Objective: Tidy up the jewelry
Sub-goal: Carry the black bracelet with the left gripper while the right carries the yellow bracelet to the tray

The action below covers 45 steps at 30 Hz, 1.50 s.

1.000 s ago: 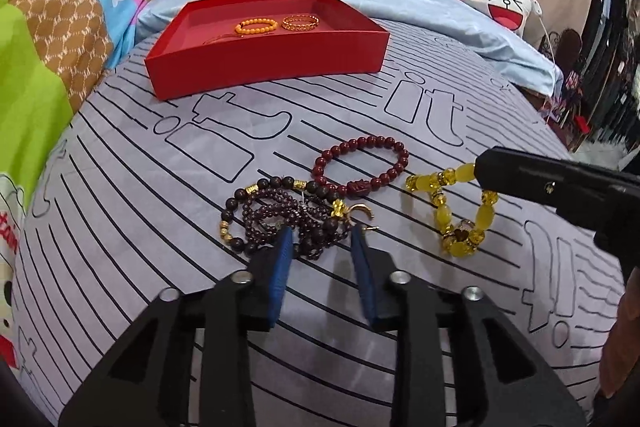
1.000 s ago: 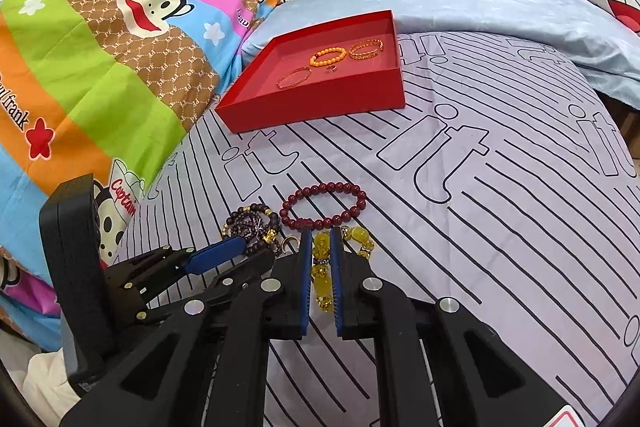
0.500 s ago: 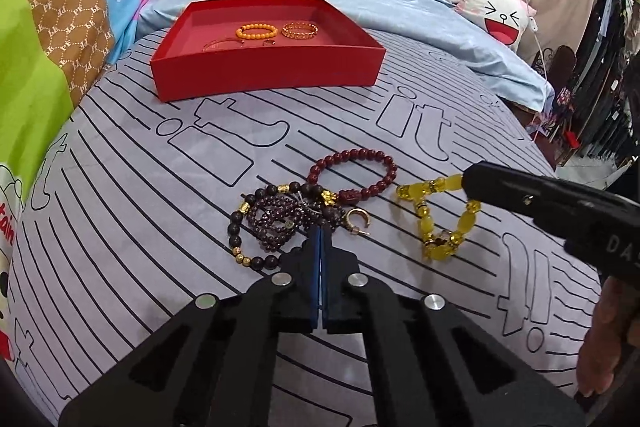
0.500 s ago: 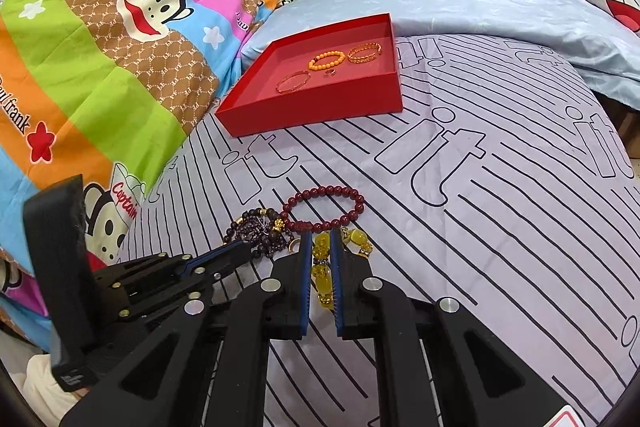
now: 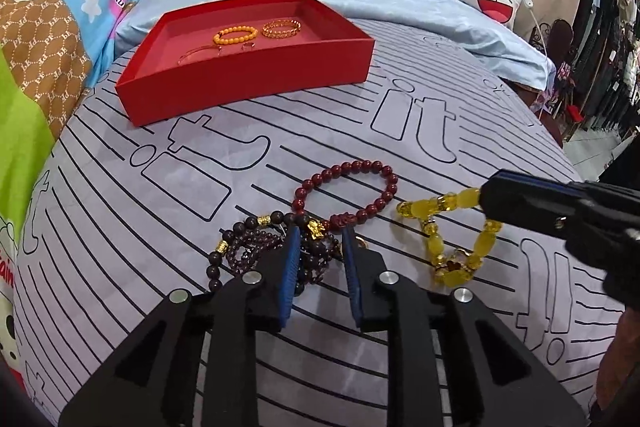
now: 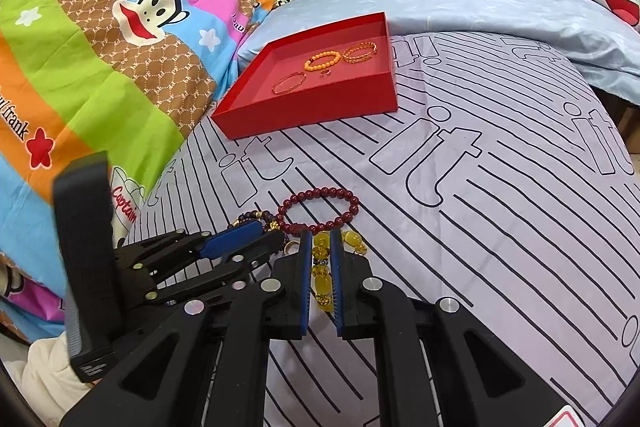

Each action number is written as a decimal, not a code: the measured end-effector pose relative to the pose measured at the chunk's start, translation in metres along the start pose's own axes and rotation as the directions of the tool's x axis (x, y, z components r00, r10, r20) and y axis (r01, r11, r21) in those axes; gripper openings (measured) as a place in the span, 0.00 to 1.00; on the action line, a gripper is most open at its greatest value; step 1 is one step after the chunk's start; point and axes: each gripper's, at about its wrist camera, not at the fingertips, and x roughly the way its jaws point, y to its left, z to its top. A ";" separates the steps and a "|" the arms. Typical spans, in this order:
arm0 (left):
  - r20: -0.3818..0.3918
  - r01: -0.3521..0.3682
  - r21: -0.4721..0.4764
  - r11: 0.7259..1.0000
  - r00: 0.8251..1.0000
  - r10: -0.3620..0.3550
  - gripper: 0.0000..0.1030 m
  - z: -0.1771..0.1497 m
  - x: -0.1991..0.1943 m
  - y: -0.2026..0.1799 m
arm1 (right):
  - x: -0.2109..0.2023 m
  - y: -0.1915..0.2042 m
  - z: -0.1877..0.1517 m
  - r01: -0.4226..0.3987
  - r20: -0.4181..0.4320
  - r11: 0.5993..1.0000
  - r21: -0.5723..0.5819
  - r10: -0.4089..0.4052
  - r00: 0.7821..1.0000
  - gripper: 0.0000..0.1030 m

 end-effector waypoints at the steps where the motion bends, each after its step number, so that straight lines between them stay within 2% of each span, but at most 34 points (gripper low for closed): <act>1: 0.003 -0.001 0.003 1.000 1.000 0.001 0.20 0.000 0.001 0.000 | 0.000 0.000 0.000 0.000 0.000 1.000 0.001 0.000 1.000 0.09; 2: 0.001 -0.001 0.007 1.000 1.000 0.001 0.20 -0.001 0.001 -0.001 | 0.000 -0.001 0.000 0.000 0.000 1.000 0.002 0.000 1.000 0.09; 4: -0.005 -0.001 0.017 1.000 1.000 0.001 0.08 -0.002 0.003 -0.002 | 0.001 -0.001 0.001 -0.001 0.000 1.000 0.003 0.001 1.000 0.09; 11: 0.006 0.036 -0.052 0.998 0.999 -0.035 0.07 -0.001 -0.009 0.006 | -0.001 0.000 0.003 -0.008 0.005 1.000 0.001 0.008 1.000 0.08; 20: 0.108 0.083 -0.160 0.984 0.992 -0.066 0.07 0.021 -0.066 0.027 | -0.021 0.009 0.017 -0.024 0.052 1.000 -0.017 0.024 0.998 0.08; 31: 0.199 0.096 -0.207 0.974 0.979 -0.054 0.07 0.059 -0.114 0.049 | -0.045 0.018 0.049 -0.042 0.124 0.998 -0.041 0.047 0.991 0.08; 38: 0.210 0.083 -0.216 0.973 0.977 -0.037 0.07 0.075 -0.113 0.058 | -0.047 0.025 0.069 -0.037 0.145 0.997 -0.068 0.047 0.988 0.08; 45: 0.201 0.049 -0.217 0.975 0.979 -0.005 0.07 0.097 -0.096 0.068 | -0.034 0.035 0.104 -0.052 0.165 0.994 -0.098 0.067 0.984 0.08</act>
